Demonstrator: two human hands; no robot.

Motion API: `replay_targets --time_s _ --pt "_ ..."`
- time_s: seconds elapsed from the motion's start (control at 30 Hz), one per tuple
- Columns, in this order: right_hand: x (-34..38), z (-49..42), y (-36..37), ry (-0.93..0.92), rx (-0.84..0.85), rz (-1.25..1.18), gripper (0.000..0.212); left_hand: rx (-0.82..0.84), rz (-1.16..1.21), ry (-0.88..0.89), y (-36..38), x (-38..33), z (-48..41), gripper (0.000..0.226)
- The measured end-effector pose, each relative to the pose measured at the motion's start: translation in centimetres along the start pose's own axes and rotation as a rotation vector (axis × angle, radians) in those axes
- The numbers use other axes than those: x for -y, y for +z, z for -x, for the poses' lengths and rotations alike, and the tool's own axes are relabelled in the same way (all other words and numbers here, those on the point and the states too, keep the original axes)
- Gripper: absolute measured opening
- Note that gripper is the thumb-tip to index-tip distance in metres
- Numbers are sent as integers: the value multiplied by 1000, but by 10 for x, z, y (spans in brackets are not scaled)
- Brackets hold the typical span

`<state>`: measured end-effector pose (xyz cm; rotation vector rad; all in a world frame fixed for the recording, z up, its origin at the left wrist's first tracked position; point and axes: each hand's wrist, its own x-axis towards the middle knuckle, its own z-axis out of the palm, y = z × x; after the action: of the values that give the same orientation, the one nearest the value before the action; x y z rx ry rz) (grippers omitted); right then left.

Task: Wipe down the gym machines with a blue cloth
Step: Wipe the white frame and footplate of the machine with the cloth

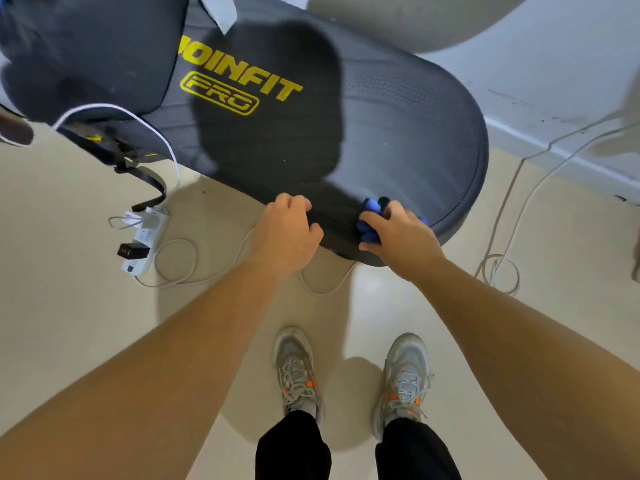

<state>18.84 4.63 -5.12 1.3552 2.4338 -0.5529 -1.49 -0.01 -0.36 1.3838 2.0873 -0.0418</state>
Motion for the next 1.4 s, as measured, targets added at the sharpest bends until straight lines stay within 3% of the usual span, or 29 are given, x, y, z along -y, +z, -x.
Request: replay_targets --time_s 0.1,0.2,0.37,0.53,0.67,0.77,1.0,1.23,1.4 --pt "-3 29 -43 70 164 -135 52 69 -44 -13 -33 -13 24 41" --pt "-8 67 -102 168 113 -140 56 113 -64 -43 -78 -36 58 41" --pt "-13 148 -240 361 122 -391 49 111 -53 -29 -180 -108 138 37" --pt "-9 249 -368 383 72 -533 35 86 -23 136 -274 -192 223 36" --pt "6 341 -433 449 -10 -517 37 61 -68 343 -326 -243 287 31" --pt "15 413 -457 531 -53 -513 36 52 -120 504 -349 -277 329 31" --pt "24 569 -475 767 -101 -569 40 211 -524 831 -364 -359 419 33" --pt "9 722 -464 979 -271 -620 36 210 -674 1085 -320 -446 513 33" --pt "-9 827 -416 1114 -290 -653 41 231 -736 1202 -259 -503 595 33"
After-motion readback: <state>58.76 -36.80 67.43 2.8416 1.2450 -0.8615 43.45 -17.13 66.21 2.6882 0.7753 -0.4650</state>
